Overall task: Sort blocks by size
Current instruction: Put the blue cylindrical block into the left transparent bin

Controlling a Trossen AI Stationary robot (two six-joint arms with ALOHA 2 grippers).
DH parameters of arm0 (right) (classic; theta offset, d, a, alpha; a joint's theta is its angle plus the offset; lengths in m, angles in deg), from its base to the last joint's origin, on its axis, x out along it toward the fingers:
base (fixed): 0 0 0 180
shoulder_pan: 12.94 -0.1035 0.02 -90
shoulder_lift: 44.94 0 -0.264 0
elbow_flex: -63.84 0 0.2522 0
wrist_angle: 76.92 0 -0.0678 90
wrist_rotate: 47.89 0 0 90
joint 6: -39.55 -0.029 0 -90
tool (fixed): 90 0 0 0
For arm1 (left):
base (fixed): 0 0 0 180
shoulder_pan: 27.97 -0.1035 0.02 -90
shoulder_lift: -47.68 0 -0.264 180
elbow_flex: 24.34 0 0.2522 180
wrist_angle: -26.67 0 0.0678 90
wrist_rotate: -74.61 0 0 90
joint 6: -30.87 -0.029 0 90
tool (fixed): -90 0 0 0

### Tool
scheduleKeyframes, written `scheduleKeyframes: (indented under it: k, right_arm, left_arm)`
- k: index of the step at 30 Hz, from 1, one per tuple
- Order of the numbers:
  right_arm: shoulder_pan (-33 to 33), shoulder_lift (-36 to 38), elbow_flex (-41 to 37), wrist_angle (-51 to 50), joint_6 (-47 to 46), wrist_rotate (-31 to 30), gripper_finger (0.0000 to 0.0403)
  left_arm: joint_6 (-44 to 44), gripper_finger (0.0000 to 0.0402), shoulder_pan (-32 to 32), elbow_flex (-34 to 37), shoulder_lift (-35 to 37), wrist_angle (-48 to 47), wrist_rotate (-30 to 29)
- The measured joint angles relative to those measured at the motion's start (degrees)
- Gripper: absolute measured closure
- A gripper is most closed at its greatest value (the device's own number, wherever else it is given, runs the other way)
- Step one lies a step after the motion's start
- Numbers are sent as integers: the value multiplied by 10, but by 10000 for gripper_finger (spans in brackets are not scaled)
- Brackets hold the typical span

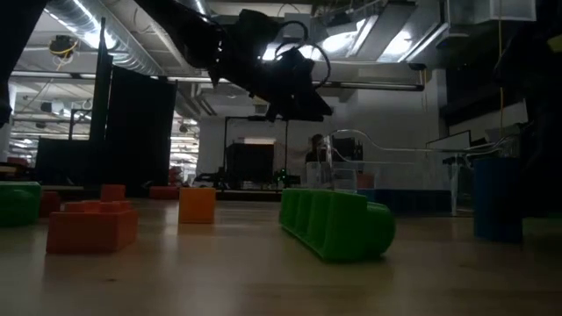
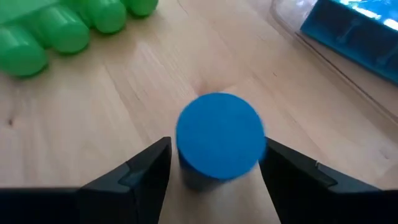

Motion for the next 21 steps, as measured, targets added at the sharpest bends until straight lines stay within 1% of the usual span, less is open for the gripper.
scheduleKeyframes:
  k: [2,4,10,16,19,21]
  right_arm:
    - [4,-10,0,1,0,0,173]
    - [6,-18,0,8,2,-6,190]
    - [12,-31,0,49,48,-33,268]
    - [26,-32,0,99,104,-73,269]
    - [36,-27,13,98,137,-97,269]
    - [44,-14,23,97,180,-112,269]
  left_arm:
    - [-10,235,6,0,18,-22,0]
    - [-20,235,11,0,42,-57,1]
    - [-26,235,41,0,120,-180,1]
    - [-23,235,90,0,185,-331,1]
    - [-2,235,119,0,203,-394,2]
    - [16,235,139,0,209,-419,2]
